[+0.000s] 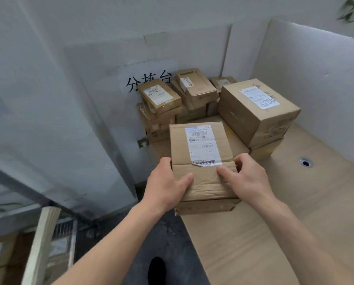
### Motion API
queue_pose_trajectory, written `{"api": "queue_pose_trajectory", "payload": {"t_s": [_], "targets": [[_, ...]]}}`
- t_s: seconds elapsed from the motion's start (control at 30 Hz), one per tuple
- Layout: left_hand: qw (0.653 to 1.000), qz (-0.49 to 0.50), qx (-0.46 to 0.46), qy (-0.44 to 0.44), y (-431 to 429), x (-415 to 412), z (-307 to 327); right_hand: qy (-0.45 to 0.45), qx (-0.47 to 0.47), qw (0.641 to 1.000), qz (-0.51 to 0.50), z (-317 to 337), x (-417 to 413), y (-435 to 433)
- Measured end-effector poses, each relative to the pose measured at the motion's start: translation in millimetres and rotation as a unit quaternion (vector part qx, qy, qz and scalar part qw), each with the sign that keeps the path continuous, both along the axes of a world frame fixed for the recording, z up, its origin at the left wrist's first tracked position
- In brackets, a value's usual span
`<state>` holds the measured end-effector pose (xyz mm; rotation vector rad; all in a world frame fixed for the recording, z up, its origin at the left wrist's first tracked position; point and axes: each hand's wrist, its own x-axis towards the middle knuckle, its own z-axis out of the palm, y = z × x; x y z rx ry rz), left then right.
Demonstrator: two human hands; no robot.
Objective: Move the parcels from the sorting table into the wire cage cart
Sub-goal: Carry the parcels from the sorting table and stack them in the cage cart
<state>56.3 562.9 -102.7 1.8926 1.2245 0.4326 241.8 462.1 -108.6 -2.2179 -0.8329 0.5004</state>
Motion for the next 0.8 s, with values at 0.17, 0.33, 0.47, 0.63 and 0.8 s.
{"api": "queue_pose_trajectory", "payload": {"t_s": [0.17,0.33,0.47,0.63,0.8], "targets": [[0.999,0.021,-0.029,0.001,-36.8,-23.4,-17.2,0.008,-0.004,1.000,0.012,-13.4,-22.7,-35.6],[0.999,0.020,-0.035,-0.003,-61.3,-36.5,-34.8,-0.002,0.000,1.000,0.007,-28.6,-36.9,-63.0],[0.998,0.012,-0.057,0.009,-72.7,-46.7,-52.0,-0.004,-0.012,1.000,-0.009,-49.5,-46.6,-76.4],[0.994,0.001,-0.096,0.044,-80.1,-53.0,-78.7,0.013,-0.054,0.998,-0.017,-82.0,-55.0,-84.5],[0.986,-0.020,-0.147,0.082,-81.5,-50.5,-96.3,0.076,-0.115,0.990,-0.005,-109.7,-49.6,-87.5]]}}
